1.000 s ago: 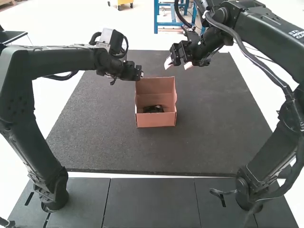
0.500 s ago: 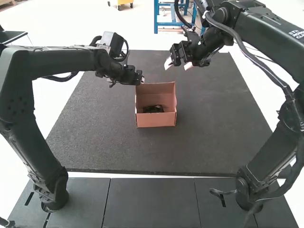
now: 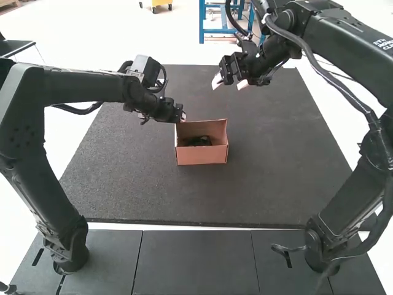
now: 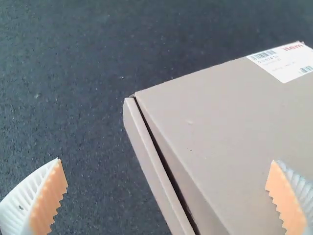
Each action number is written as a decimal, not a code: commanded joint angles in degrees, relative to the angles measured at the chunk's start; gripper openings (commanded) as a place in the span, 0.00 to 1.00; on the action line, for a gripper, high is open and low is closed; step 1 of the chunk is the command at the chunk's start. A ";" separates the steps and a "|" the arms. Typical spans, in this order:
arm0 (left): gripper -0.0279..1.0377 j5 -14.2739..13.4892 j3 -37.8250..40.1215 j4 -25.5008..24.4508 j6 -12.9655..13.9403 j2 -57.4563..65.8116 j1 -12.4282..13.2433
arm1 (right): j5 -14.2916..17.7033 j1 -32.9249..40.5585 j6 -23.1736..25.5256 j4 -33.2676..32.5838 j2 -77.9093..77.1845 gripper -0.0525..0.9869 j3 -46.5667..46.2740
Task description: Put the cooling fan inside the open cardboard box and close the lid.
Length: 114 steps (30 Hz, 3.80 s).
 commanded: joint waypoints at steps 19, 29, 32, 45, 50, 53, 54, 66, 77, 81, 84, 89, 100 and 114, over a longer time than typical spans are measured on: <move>0.93 0.54 -7.00 6.95 0.00 3.18 -3.16 | -0.34 0.00 0.16 0.78 -0.86 0.90 -0.24; 0.93 0.54 -9.11 8.97 -0.09 4.41 -3.16 | -0.17 -0.08 0.07 0.43 -0.86 0.90 -2.08; 0.93 0.54 -9.11 9.32 -0.18 4.50 -3.16 | 0.01 -0.08 -0.02 0.52 -0.86 0.90 -2.26; 0.93 -0.69 -8.85 11.35 -1.76 4.41 -2.29 | 0.01 -0.08 -0.02 1.84 -0.86 0.90 -2.26; 0.93 -1.04 -5.95 11.17 -3.16 -1.04 -1.32 | 0.09 -0.17 0.07 2.19 -0.86 0.90 -2.61; 0.93 -1.66 -3.49 10.03 -3.43 -4.64 -1.23 | 0.27 -0.17 -0.02 2.19 -0.86 0.90 -2.96; 0.93 -2.01 -2.61 9.32 -3.43 -5.61 -1.14 | 0.27 -0.17 -0.11 2.19 -0.86 0.90 -3.05; 0.93 -4.29 -6.83 10.82 -4.48 -13.25 6.33 | 6.51 -4.83 -0.37 10.71 -2.01 0.91 -9.55; 0.92 -4.38 -21.33 29.98 -1.67 -20.20 10.63 | 6.86 -14.41 2.09 33.65 -7.37 0.91 -21.60; 0.93 -4.29 -25.28 32.97 -0.70 -21.78 10.81 | 6.86 -16.61 2.18 39.98 -9.74 0.91 -27.84; 0.93 -4.21 -29.50 38.24 1.05 -23.71 10.81 | 8.62 -17.93 3.67 47.10 -12.29 0.91 -33.81; 0.93 -2.27 -35.48 42.46 3.43 -26.88 12.74 | 10.91 -19.60 7.28 57.12 -16.95 0.91 -44.62; 0.93 1.07 -47.25 51.51 6.24 -34.44 18.37 | 16.35 -20.21 10.88 74.08 -22.04 0.92 -62.46; 0.92 0.98 -60.35 61.18 13.53 -48.06 18.10 | 19.78 -21.09 6.84 84.10 -30.83 0.92 -76.61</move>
